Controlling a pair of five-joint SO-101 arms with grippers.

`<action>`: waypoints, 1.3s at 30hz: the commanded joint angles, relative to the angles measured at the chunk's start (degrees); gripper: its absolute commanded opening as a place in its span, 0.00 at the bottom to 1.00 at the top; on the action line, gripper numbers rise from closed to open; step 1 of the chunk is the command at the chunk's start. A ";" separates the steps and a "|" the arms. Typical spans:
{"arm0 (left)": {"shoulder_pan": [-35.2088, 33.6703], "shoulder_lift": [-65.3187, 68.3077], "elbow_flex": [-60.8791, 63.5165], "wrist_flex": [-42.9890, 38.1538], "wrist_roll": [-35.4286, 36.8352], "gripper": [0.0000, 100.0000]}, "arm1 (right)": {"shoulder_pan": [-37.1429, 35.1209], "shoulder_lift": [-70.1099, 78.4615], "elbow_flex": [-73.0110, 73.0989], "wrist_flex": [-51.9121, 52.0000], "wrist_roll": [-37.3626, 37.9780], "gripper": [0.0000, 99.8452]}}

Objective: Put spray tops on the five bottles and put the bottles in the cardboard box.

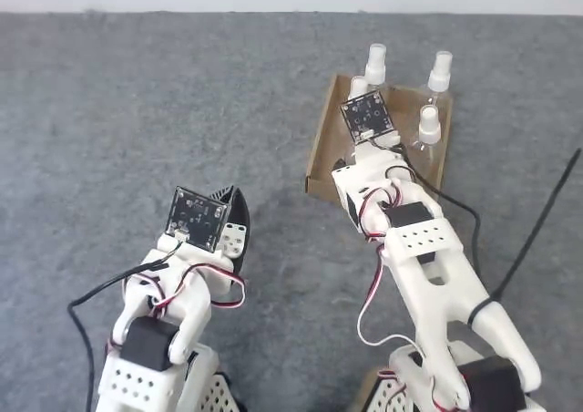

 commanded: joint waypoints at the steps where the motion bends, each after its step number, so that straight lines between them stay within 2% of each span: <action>1: -0.35 -0.88 -0.31 -1.41 0.00 0.01 | -0.40 -1.36 -5.27 2.86 1.14 0.28; 11: -0.35 -0.88 -0.31 -1.41 -0.09 0.01 | -0.40 -1.45 -18.90 16.04 1.14 0.28; 19: -0.44 -0.88 -0.31 -1.49 -0.09 0.01 | 0.04 -1.89 -24.97 21.76 1.14 0.28; 39: -1.32 -0.97 -0.66 -1.58 -0.09 0.01 | 0.13 -28.18 -26.99 46.73 1.23 0.28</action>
